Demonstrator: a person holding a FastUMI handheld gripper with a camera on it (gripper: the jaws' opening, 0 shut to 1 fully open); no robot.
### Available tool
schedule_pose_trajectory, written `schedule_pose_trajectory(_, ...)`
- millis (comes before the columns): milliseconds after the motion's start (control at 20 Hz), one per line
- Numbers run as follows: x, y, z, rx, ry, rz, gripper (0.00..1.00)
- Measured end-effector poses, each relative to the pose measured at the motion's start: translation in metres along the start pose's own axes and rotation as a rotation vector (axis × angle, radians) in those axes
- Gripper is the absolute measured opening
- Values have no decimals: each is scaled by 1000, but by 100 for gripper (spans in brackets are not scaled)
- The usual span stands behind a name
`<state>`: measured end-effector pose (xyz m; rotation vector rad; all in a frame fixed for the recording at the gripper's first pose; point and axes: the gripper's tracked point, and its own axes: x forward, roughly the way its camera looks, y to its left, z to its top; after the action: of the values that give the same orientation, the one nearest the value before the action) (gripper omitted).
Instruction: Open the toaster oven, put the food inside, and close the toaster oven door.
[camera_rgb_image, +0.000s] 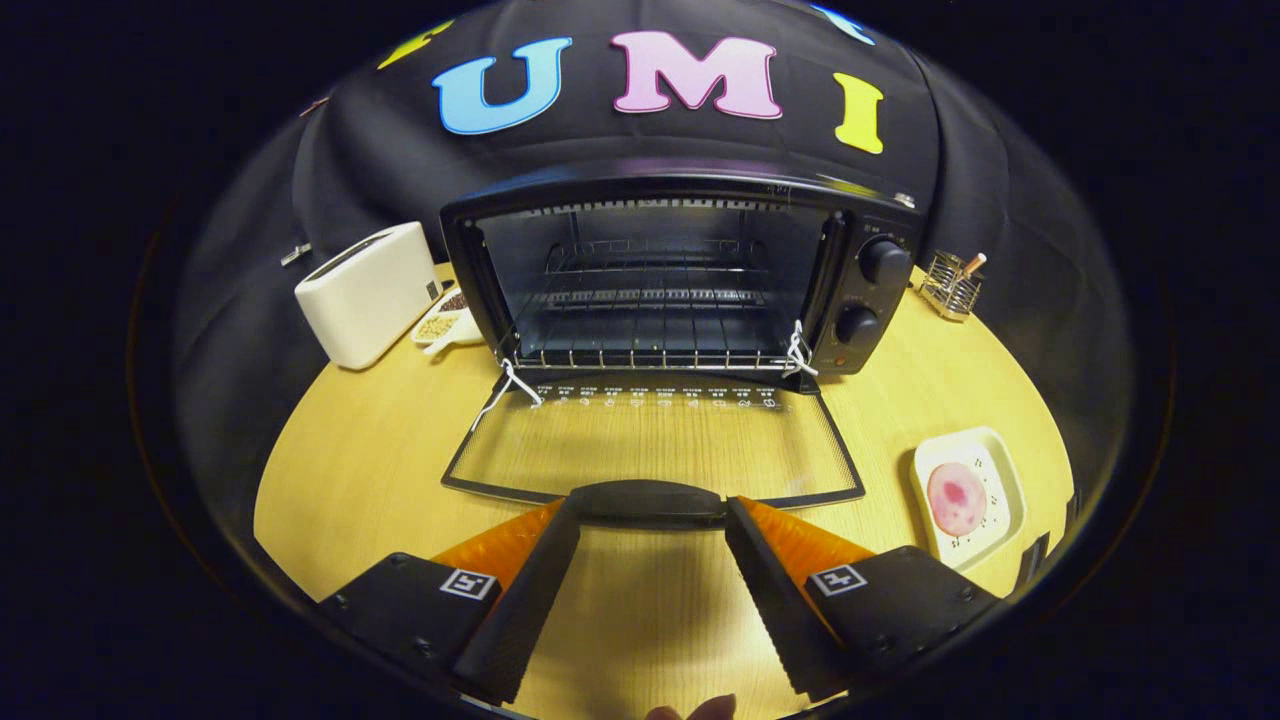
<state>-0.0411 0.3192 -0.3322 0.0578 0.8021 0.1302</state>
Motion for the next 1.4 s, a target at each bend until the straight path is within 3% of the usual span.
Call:
schedule_pose_trajectory(150, -4, 0, -6, -2, 10, 22, 98)
schedule_pose_trajectory(500, -39, -27, 27, -3, -38, 141, 98)
schedule_pose_trajectory(800, -76, -112, 49, -55, -69, 155, 99)
schedule_pose_trajectory(1400, -61, -304, 2, -77, 160, 91, 100)
